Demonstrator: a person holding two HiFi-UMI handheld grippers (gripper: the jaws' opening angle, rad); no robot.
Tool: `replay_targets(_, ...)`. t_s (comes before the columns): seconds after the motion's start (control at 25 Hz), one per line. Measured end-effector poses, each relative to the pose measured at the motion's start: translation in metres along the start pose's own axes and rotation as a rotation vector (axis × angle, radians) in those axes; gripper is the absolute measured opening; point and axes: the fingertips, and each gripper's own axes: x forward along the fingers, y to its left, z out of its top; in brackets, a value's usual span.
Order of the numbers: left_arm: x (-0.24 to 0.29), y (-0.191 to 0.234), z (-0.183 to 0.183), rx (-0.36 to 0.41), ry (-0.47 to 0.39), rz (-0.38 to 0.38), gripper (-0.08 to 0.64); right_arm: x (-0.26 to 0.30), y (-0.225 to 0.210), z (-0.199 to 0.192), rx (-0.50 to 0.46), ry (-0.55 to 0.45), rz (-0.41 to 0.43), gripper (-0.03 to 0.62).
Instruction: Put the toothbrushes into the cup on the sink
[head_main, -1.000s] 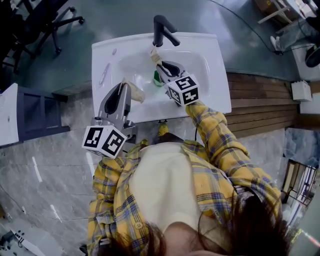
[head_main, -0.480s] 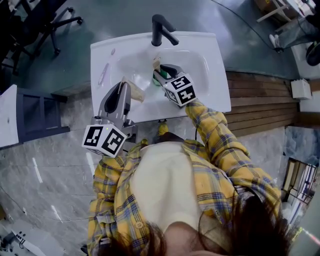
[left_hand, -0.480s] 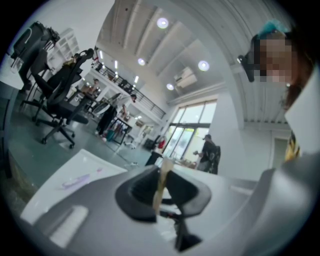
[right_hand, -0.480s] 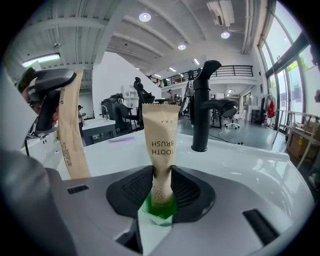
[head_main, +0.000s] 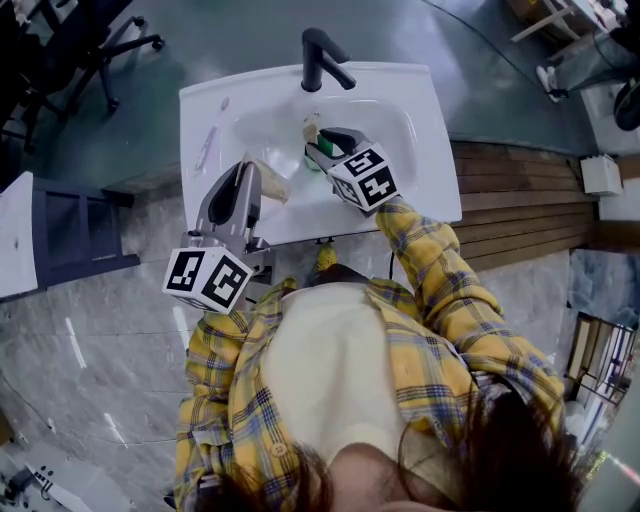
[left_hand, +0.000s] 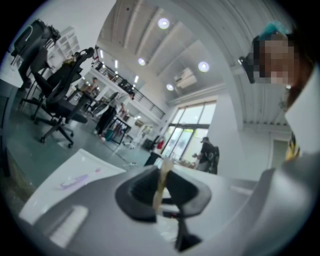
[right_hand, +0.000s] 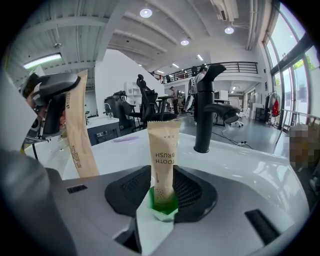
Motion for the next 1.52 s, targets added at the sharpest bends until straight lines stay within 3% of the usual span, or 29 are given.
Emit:
replay_targets(0.36,0.006,-0.001,0.005,-0.013,-0.012,-0.024,0.04,-0.04,0.011,0.031,-0.03,-0.104,0.02,0.101)
replay_targets(0.64,0.019,-0.004,0.0,-0.041,0.002,-0.044,0.04,-0.079,0.056,0.068,-0.11,-0.214,0.15,0.103)
replay_targets(0.88,0.032,-0.013,-0.003,-0.07,0.007,-0.067,0.04,-0.09,0.09,0.08,-0.176,-0.23,0.217,0.13)
replay_targets(1.04,0.038,-0.019,-0.002,-0.093,-0.003,-0.072,0.04,-0.087,0.105,0.079,-0.24,-0.218,0.198,0.132)
replay_targets(1.32,0.043,-0.027,-0.008,-0.11,0.009,-0.072,0.04,-0.078,0.104,0.075,-0.326,-0.168,0.083,0.152)
replay_targets(1.52,0.043,-0.031,-0.012,-0.11,0.029,-0.106,0.04,-0.079,0.099,0.073,-0.333,-0.158,0.052,0.134)
